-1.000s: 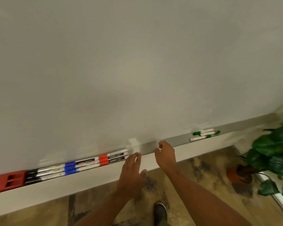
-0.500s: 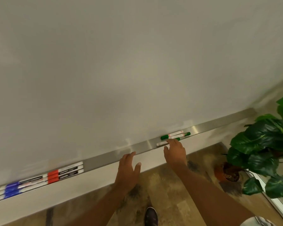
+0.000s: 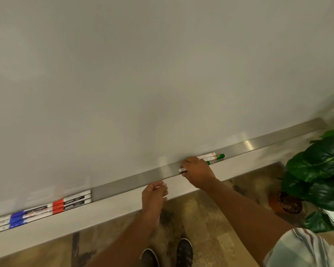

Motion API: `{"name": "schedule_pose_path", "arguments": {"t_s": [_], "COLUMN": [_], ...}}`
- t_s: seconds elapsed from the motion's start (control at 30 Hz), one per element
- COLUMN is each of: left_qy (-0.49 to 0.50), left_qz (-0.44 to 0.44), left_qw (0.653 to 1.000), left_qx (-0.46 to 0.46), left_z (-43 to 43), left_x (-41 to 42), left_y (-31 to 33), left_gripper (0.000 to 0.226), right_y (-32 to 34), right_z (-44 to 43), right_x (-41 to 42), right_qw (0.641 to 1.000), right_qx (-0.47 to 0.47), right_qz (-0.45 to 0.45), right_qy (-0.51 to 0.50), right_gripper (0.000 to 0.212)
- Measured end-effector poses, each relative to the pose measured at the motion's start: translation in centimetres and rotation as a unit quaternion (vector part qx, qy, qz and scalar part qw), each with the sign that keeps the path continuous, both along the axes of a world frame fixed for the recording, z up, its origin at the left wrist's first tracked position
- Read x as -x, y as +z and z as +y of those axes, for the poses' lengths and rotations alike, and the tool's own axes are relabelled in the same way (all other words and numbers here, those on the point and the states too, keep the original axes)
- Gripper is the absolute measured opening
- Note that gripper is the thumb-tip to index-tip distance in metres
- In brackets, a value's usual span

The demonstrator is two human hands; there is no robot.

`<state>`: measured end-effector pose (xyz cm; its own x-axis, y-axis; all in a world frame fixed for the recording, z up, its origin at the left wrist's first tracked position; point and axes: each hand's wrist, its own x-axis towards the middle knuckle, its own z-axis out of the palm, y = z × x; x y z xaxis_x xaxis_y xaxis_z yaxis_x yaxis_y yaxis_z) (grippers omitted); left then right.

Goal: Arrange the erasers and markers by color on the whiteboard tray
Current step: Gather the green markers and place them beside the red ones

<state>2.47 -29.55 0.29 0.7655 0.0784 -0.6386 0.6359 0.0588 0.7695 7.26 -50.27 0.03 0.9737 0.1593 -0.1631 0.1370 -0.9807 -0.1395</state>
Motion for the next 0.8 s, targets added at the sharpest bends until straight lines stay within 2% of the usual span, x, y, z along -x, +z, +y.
{"name": "schedule_pose_path", "arguments": {"t_s": [0.13,0.4,0.63,0.8], "left_qy": [0.002,-0.016,-0.035,-0.039], "left_qz": [0.01,0.004,0.0,0.007], "left_qw": [0.999,0.998,0.995,0.993], "left_qx": [0.038,0.066,0.094,0.114], "left_z": [-0.1,0.6,0.5,-0.1], "left_x": [-0.5,-0.8,-1.1,-1.3], "left_y": [0.2,0.8,1.3,1.5], "left_gripper": [0.017,0.012,0.012,0.018], "right_y": [-0.3,0.9,2.2,3.1], "right_z": [0.4,1.2,3.0,4.4], "right_x": [-0.3,-0.4,2.4,5.0], "right_qw": [1.0,1.0,0.99,0.965], "right_qx": [0.014,-0.014,-0.063,-0.192], "right_qz": [0.011,0.007,-0.129,-0.164], "right_qy": [0.014,0.02,0.012,-0.071], "right_gripper": [0.022,0.009,0.01,0.008]}}
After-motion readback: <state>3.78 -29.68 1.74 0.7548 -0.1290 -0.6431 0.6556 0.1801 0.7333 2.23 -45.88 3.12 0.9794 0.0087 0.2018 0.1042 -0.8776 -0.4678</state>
